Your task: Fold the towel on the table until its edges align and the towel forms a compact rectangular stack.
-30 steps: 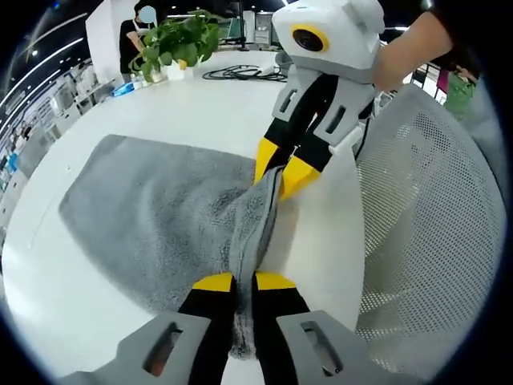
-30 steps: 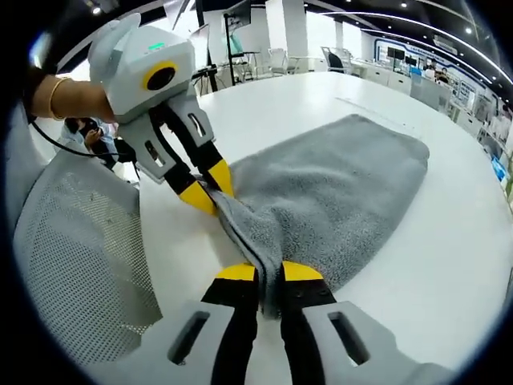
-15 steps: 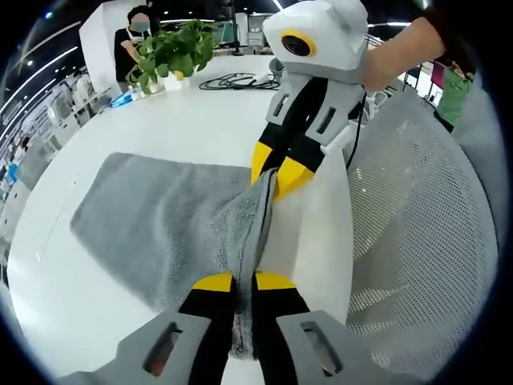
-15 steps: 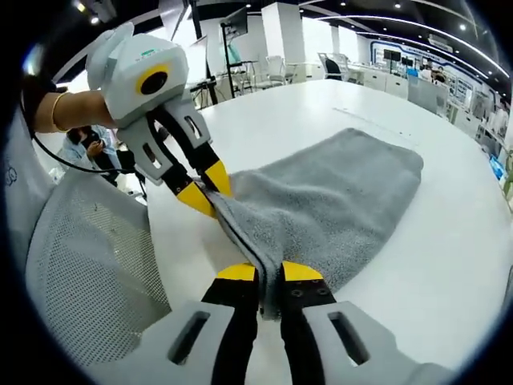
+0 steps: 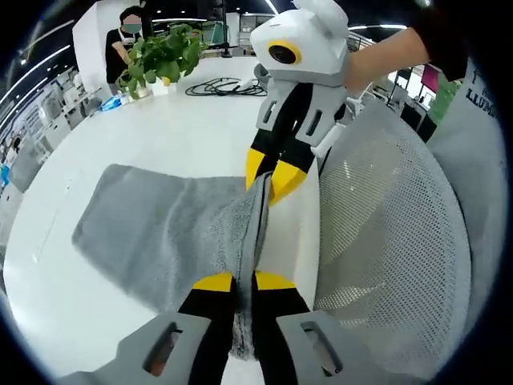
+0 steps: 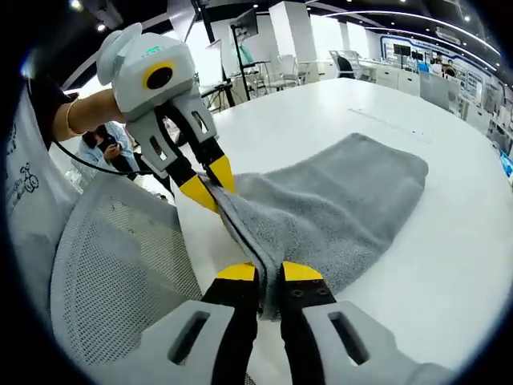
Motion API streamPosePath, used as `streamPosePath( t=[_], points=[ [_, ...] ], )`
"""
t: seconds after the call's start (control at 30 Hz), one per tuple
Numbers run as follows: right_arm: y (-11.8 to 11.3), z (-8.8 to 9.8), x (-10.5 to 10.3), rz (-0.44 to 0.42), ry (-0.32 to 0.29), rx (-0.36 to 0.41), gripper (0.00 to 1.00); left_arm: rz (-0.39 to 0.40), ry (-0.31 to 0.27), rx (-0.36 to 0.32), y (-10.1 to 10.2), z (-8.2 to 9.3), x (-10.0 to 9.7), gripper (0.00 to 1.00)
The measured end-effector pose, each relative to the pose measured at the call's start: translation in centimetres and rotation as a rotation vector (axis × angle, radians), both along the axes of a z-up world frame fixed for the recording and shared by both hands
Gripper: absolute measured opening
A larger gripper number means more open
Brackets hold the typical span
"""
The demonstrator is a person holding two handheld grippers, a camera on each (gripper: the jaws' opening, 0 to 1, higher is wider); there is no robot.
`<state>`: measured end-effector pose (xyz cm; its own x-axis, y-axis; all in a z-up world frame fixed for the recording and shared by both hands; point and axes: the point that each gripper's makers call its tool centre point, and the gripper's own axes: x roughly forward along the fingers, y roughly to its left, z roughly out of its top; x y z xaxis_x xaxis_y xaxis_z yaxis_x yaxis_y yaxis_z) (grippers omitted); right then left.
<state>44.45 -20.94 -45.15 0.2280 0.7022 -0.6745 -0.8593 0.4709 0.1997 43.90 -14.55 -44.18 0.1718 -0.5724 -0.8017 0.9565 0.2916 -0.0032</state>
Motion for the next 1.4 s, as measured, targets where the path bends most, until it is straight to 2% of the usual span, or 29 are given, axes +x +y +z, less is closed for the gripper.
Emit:
streamPosePath(
  t=[0.2, 0.47, 0.5, 1.03, 1.4],
  points=[
    [-0.2, 1.3, -1.7, 0.023, 0.015, 0.02, 0.07, -0.013, 0.019, -0.027, -0.1, 1.3, -1.2, 0.07],
    [-0.2, 3.5, -3.0, 0.029, 0.029, 0.054, 0.07, 0.014, -0.036, -0.082, -0.1, 3.7, -1.7, 0.07],
    [-0.2, 3.7, -2.9, 0.033, 0.024, 0.057, 0.06, 0.017, -0.055, -0.09, -0.2, 4.2, -1.6, 0.07],
    [-0.3, 6.5, -0.1, -0.013, -0.004, 0.099, 0.06, 0.013, -0.126, -0.094, -0.2, 6.7, 1.2, 0.07],
    [0.2, 8.5, 3.3, -0.038, -0.006, 0.142, 0.06, 0.028, -0.152, -0.111, 0.4, 8.1, 4.7, 0.07]
  ],
)
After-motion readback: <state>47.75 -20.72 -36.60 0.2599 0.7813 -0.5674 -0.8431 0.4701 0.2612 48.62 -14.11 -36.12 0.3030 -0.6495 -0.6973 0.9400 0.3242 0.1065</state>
